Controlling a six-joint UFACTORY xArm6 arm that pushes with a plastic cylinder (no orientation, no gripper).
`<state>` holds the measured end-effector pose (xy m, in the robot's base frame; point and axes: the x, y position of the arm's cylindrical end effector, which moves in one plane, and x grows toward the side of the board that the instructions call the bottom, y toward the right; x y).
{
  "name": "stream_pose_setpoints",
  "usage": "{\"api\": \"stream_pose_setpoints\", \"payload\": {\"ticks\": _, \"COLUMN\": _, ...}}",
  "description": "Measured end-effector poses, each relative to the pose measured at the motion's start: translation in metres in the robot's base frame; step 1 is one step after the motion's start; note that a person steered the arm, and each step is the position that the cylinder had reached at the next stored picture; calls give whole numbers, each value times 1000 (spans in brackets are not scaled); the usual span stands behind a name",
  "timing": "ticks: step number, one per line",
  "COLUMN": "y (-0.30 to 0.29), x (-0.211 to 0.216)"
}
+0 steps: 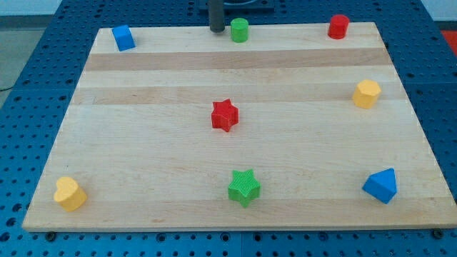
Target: Push green circle into red star
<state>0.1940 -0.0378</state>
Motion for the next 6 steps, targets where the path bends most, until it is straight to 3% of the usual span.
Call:
{"api": "stream_pose_setpoints", "payload": {"ticks": 5, "y": 89, "x": 0}}
{"api": "stream_pose_setpoints", "payload": {"ticks": 6, "y": 111, "x": 18}}
